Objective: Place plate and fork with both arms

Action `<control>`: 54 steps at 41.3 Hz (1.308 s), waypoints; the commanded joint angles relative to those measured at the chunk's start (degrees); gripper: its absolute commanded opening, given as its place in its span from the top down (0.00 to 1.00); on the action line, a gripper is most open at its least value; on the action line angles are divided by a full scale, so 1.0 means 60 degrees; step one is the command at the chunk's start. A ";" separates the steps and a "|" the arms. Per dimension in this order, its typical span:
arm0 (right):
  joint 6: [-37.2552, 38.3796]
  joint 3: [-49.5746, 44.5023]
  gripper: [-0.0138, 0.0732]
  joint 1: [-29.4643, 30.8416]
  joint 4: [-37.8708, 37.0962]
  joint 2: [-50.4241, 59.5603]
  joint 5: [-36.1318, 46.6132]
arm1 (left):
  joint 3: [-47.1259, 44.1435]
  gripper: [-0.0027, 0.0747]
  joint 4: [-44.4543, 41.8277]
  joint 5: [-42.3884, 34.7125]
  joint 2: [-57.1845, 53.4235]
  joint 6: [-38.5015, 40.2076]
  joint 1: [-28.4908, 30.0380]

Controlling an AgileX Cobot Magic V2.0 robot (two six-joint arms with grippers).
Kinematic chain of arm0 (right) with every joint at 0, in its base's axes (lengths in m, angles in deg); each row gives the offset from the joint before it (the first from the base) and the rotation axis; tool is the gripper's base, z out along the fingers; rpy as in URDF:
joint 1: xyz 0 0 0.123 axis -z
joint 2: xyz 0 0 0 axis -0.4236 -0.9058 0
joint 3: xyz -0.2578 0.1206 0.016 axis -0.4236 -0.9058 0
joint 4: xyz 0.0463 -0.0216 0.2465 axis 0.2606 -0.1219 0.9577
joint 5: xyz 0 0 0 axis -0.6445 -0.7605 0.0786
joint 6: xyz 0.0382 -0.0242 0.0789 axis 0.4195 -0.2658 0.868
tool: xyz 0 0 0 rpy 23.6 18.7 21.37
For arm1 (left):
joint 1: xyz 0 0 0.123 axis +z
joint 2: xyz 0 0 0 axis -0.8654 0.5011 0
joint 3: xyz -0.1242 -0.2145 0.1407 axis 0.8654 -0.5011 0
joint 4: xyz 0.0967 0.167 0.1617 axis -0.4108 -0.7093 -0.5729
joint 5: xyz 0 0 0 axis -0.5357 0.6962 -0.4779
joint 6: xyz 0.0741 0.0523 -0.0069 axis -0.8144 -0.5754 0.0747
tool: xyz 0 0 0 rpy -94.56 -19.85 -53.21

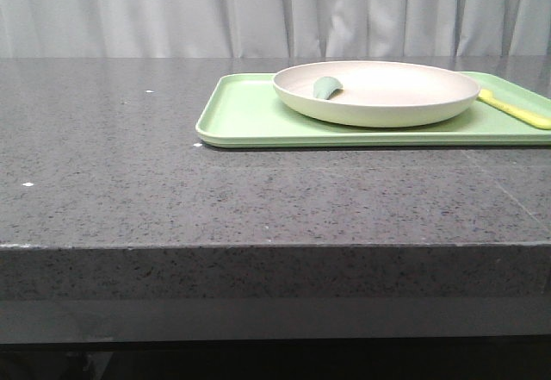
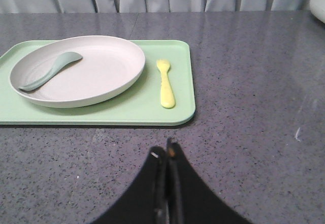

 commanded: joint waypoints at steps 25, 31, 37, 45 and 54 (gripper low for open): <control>-0.0095 -0.0647 0.92 0.0010 -0.0078 -0.0079 0.2119 | -0.0012 0.99 0.0014 -0.0811 -0.0214 -0.0004 0.0023; -0.0095 -0.2037 0.92 0.0010 -0.0078 0.0447 0.3291 | -0.0012 0.99 0.0014 -0.0811 -0.0214 -0.0004 0.0023; -0.0095 -0.3105 0.92 0.0010 -0.0078 0.1338 0.3430 | -0.0012 0.99 0.0014 -0.0811 -0.0214 -0.0004 0.0023; -0.0095 -0.3914 0.92 0.0010 -0.0078 0.1977 0.3448 | -0.0012 0.99 0.0014 -0.0811 -0.0214 -0.0004 0.0023; -0.0095 -0.3890 0.92 0.0010 -0.0078 0.1968 0.3261 | -0.0012 0.99 0.0014 -0.0811 -0.0197 -0.0004 0.0023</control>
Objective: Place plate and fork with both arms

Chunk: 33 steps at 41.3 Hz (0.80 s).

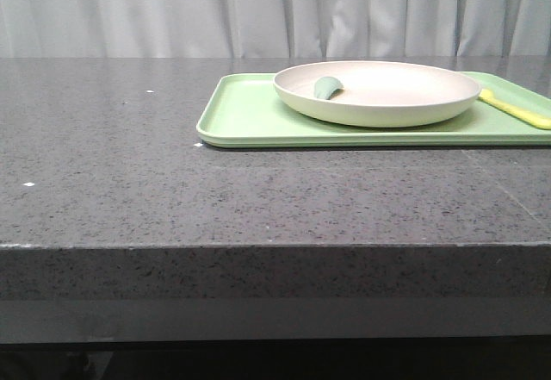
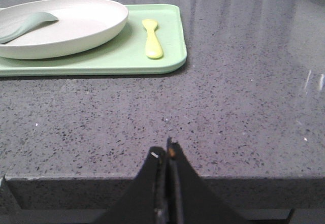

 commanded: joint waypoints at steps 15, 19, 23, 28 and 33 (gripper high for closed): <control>-0.0095 0.0032 0.92 -0.0082 -0.0078 0.0173 0.0647 | -0.0012 0.99 0.0014 -0.0795 -0.0197 -0.0004 0.0023; -0.0095 0.0032 0.92 -0.0082 -0.0078 0.0173 0.0647 | -0.0012 0.99 0.0014 -0.0795 -0.0197 -0.0004 0.0023; -0.0095 0.0032 0.92 -0.0082 -0.0078 0.0173 0.0647 | -0.0012 0.99 0.0014 -0.0795 -0.0197 -0.0004 0.0023; -0.0095 0.0032 0.92 -0.0082 -0.0078 0.0173 0.0647 | -0.0012 0.99 0.0014 -0.0795 -0.0197 -0.0004 0.0023; -0.0095 0.0032 0.92 -0.0082 -0.0078 0.0173 0.0647 | -0.0012 0.99 0.0014 -0.0795 -0.0197 -0.0004 0.0023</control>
